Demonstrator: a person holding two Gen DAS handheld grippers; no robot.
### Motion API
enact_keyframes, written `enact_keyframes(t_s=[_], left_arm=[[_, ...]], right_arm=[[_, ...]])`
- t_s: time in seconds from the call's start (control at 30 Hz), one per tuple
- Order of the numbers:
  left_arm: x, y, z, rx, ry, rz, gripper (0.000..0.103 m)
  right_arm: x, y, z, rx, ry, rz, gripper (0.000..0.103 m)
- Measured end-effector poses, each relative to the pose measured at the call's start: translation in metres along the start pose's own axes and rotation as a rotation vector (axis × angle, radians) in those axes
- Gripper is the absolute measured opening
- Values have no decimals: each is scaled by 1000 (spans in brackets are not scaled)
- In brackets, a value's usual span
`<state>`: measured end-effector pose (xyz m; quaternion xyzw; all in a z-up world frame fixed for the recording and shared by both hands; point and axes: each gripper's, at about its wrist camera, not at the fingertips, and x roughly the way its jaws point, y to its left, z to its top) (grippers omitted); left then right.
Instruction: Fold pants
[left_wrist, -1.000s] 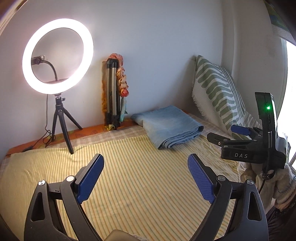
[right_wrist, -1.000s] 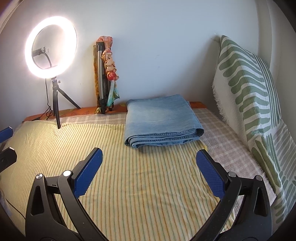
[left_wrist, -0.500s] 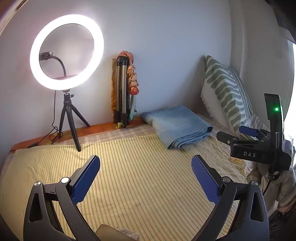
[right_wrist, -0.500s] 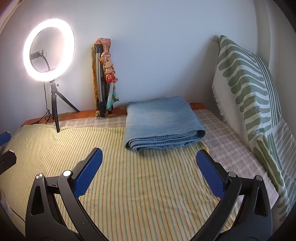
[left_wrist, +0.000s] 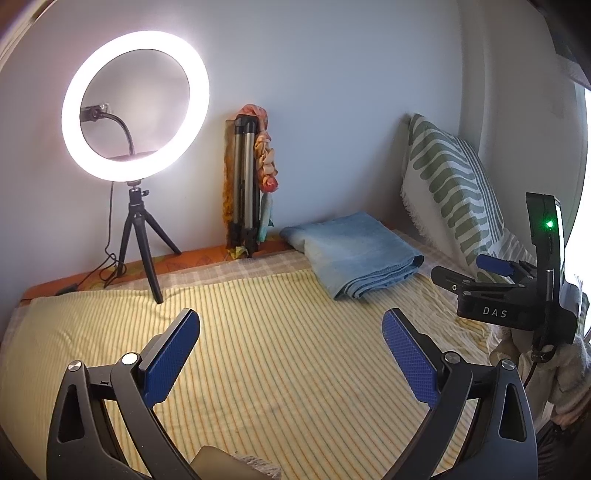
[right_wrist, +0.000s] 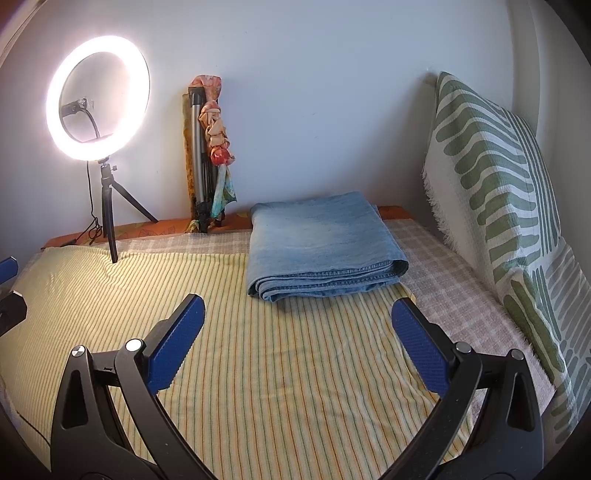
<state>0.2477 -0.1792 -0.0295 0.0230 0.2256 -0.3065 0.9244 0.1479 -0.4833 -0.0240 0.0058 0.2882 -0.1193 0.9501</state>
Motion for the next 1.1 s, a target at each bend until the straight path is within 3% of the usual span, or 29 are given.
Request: enact_keyframes(t_s=[0.63, 1.1], left_arm=[[-1, 3, 0, -6, 6, 16, 99], [-7, 1, -3, 4, -31, 27, 99]], right_arm=[[2, 4, 0, -10, 8, 5, 103], [2, 4, -2, -10, 14, 9, 103]])
